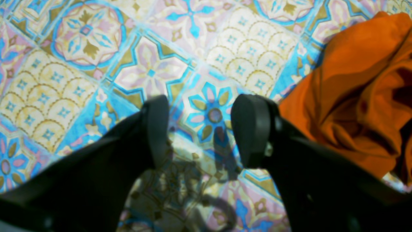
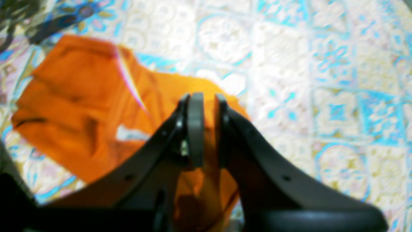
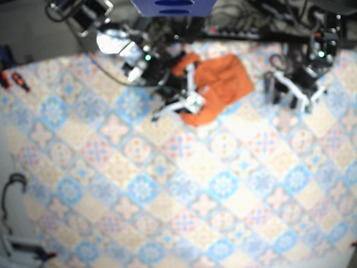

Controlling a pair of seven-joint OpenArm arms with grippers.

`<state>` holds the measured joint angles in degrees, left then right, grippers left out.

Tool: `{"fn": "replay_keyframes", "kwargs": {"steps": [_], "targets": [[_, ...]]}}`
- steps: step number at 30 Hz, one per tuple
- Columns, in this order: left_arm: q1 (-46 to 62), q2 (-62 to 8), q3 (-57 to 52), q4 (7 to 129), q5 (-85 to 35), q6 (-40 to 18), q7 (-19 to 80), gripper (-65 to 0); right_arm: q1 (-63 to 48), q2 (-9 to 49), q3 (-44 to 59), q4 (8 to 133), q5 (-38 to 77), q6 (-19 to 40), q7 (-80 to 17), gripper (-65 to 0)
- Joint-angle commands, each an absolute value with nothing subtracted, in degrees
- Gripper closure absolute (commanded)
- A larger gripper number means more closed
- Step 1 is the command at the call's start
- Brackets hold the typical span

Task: Fold the T-shirt properly
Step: 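Lower both grippers onto opposite sides of the orange bundle and grasp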

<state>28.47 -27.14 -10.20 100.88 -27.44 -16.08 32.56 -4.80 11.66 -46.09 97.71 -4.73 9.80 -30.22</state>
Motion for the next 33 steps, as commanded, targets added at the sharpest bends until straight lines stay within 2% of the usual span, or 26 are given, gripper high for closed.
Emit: {"fn": "replay_keyframes", "kwargs": {"steps": [1, 10, 15, 18, 27, 33], "targets": [[28.4, -28.0, -10.6, 101.6, -27.7, -16.0, 31.3, -33.8, -4.5, 11.7, -45.9, 98.8, -4.9, 9.5, -28.9, -5.4], [28.4, -28.0, -10.6, 101.6, -27.7, -16.0, 31.3, -33.8, -8.4, 11.3, -46.4, 93.1, -9.7, 9.5, -28.9, -5.4], [28.4, -28.1, -10.6, 101.6, -27.7, -16.0, 31.3, -33.8, -10.1, 8.9, -46.4, 90.9, -12.0, 9.5, -29.0, -5.4], [28.4, -28.2, -10.6, 101.1, -27.7, -16.0, 31.3, -33.8, -9.8, 9.0, -46.5, 91.2, -11.9, 9.5, -31.5, -5.4], [27.0, -28.3, -8.3, 100.6, -27.6, -16.0, 31.3, -33.8, -4.5, 9.3, -56.6, 91.5, -12.0, 9.5, -33.3, -5.4], [26.9, -28.1, -8.3, 100.0, -27.6, -15.9, 31.3, -33.8, -1.7, 9.3, -59.1, 93.7, -9.3, 9.6, -33.3, -5.4]]}}
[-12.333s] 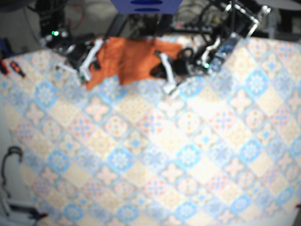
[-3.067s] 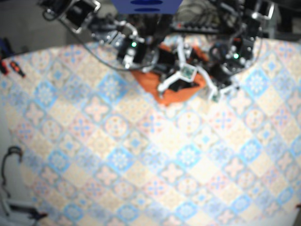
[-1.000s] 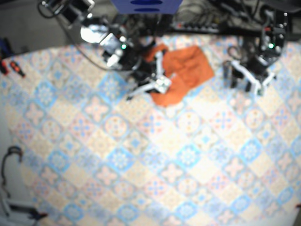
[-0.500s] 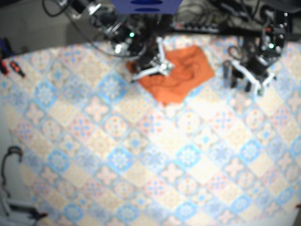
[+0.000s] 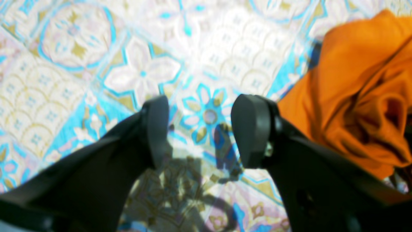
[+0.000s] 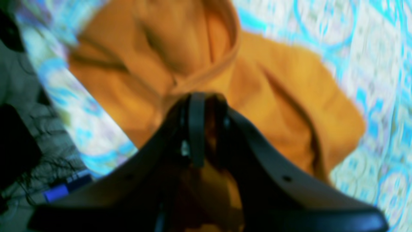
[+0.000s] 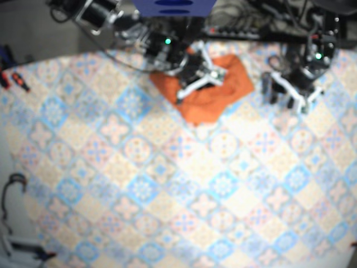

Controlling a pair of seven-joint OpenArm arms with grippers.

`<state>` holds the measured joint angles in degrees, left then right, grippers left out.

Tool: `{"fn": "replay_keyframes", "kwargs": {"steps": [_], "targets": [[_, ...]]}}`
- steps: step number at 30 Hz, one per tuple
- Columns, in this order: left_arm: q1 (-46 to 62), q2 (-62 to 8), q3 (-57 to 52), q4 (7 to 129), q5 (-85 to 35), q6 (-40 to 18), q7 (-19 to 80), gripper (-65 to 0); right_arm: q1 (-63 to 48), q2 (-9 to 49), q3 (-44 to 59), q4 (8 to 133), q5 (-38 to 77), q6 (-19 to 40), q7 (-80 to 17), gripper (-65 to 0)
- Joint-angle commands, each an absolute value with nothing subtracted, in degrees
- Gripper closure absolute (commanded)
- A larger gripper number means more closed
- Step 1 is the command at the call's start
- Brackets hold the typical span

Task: Fold the T-shirt properly
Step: 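Lower both grippers onto opposite sides of the orange bundle and grasp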

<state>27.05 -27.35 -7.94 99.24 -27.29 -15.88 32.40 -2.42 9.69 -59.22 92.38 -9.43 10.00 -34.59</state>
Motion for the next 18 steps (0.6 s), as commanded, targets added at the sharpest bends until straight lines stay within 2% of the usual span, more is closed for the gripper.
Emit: {"fn": "replay_keyframes", "kwargs": {"steps": [1, 6, 12, 18], "targets": [[26.9, -28.1, -8.3, 99.9, -27.6, -15.9, 31.3, -33.8, -1.7, 9.3, -59.1, 94.0, -9.0, 9.7, -33.3, -5.4], [26.3, -28.1, -8.2, 99.9, -27.6, -15.9, 31.3, -33.8, -1.7, 9.2, -58.6, 95.3, -8.8, 15.6, -33.3, -5.4], [25.9, -28.3, -8.2, 99.9, -27.6, -15.9, 33.5, -33.8, -1.7, 9.4, -57.9, 99.7, -8.9, 15.6, -33.3, -5.3], [24.6, -28.4, -4.4, 99.9, -26.1, -15.9, 36.3, -33.7, -3.7, 13.1, -47.3, 109.3, -9.1, 15.5, -33.3, -5.3]]}}
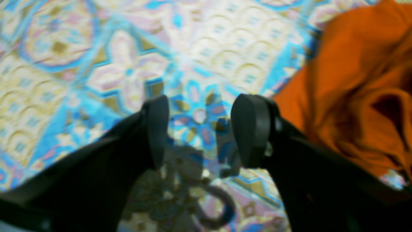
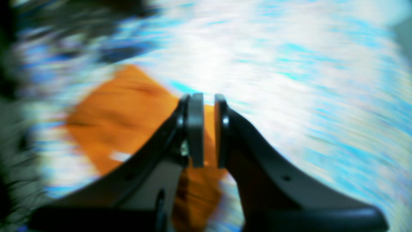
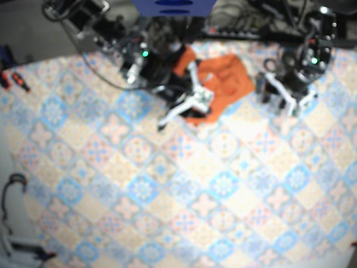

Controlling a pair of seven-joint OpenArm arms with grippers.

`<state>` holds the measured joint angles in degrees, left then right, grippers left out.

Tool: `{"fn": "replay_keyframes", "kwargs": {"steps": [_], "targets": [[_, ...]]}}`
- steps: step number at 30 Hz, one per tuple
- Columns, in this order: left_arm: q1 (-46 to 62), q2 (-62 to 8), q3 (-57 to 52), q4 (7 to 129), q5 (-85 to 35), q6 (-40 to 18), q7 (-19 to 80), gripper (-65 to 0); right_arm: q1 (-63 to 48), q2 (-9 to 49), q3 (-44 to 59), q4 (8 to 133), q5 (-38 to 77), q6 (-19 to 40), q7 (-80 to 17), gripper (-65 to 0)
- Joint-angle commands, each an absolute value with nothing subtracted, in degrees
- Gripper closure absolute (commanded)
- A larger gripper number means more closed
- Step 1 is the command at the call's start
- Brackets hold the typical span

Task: Fold the T-shirt properly
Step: 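Lower both grippers onto opposite sides of the orange bundle and grasp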

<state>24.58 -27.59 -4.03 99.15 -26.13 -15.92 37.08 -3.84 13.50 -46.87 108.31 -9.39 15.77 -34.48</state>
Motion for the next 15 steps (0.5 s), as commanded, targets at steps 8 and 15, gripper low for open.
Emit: {"fn": "replay_keyframes", "kwargs": {"steps": [8, 15], "targets": [[25.0, -28.4, 5.8, 100.0, -10.6, -15.9, 36.4, -33.7, -4.4, 15.7, -39.2, 108.5, -8.8, 15.4, -33.3, -5.3], [29.9, -31.5, 4.8, 104.2, -9.4, -15.9, 35.9, -33.6, -4.7, 16.2, -38.9, 108.4, -8.7, 15.4, -33.3, -5.3]]}}
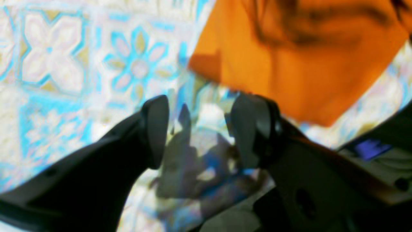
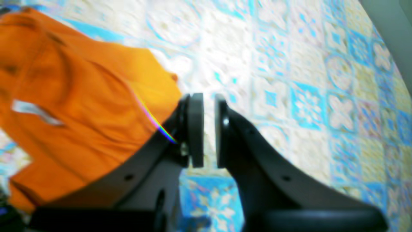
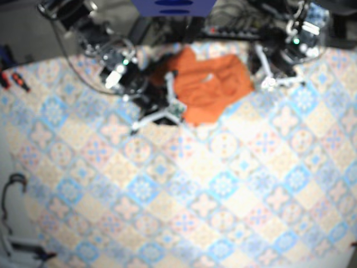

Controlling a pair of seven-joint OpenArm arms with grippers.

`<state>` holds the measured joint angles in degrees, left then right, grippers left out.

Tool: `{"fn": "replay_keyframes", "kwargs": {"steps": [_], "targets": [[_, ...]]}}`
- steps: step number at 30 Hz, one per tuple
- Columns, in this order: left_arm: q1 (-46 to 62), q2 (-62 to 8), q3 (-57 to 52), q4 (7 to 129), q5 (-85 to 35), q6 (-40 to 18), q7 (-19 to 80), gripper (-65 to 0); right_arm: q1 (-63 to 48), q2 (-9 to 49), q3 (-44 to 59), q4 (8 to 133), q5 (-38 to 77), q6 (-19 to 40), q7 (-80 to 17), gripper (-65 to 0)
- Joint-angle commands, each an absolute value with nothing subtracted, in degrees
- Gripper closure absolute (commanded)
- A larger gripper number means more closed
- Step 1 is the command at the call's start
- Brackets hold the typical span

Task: Fold the T-shirt properly
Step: 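Lower both grippers onto opposite sides of the orange bundle and grasp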

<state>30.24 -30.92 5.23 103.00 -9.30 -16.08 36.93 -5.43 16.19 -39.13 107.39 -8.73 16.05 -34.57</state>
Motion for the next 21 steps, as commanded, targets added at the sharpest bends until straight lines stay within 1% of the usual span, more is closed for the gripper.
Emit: {"fn": "replay_keyframes", "kwargs": {"steps": [1, 3, 5, 9, 12, 13, 19, 21], "targets": [[30.4, -31.6, 4.7, 104.9, -9.4, -15.9, 35.9, -33.6, -4.7, 16.2, -38.9, 108.0, -8.7, 15.4, -33.3, -5.3], [31.2, -32.6, 4.6, 105.5, -9.4, -15.9, 35.9, -32.8, -4.7, 16.2, -38.9, 107.6, -8.7, 15.4, -33.3, -5.3], [31.7, -33.1, 4.7, 105.7, -9.4, -15.9, 35.9, -28.5, -4.7, 16.1, -38.9, 106.9, -8.7, 15.4, -33.3, -5.2], [31.4, -32.7, 5.1, 105.5, -9.3, -15.7, 35.9, -14.5, -4.6, 16.1, -38.9, 106.5, -8.7, 15.4, -33.3, -5.2], [30.0, -30.0, 5.1, 104.0, -8.7, -15.7, 36.3, -2.9, -4.6, 16.1, -38.9, 106.5, -8.7, 15.4, -33.3, -5.2], [29.1, -29.7, 5.2, 102.4, -8.7, -15.7, 36.4, 0.0, -4.6, 16.1, -38.9, 106.5, -8.7, 15.4, -33.3, -5.2], [23.3, -29.5, 11.4, 91.5, -9.3, -15.7, 35.9, 0.0, -5.2, 16.1, -38.9, 106.5, -8.7, 15.4, -33.3, -5.2], [22.5, -29.5, 12.6, 90.4, -9.3, -15.6, 35.8, 0.0, -5.5, 16.1, -38.9, 106.5, -8.8, 15.4, -33.3, -5.2]]}}
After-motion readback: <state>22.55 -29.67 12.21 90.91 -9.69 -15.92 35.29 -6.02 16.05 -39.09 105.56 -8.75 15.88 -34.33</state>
